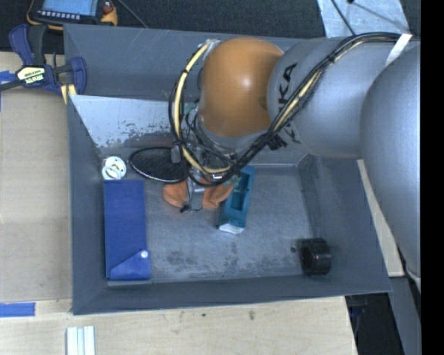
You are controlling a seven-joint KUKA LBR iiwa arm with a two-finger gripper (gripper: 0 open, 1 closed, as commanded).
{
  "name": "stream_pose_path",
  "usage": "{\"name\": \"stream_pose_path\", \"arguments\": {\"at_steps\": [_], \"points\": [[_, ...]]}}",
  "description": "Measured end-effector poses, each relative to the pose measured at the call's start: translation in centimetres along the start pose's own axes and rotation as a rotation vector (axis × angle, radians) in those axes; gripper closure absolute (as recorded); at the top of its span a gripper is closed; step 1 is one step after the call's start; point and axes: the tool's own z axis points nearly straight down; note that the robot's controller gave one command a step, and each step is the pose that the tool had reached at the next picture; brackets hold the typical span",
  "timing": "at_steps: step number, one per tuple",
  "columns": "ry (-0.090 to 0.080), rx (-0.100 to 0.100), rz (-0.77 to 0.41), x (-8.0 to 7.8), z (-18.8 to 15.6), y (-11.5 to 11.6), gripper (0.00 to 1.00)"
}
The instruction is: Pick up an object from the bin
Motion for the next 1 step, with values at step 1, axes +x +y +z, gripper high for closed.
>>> {"name": "stream_pose_path", "arguments": {"at_steps": [1], "points": [[0.000,-0.001,-0.055,-0.63,4.29,-0.75,0.00]]}}
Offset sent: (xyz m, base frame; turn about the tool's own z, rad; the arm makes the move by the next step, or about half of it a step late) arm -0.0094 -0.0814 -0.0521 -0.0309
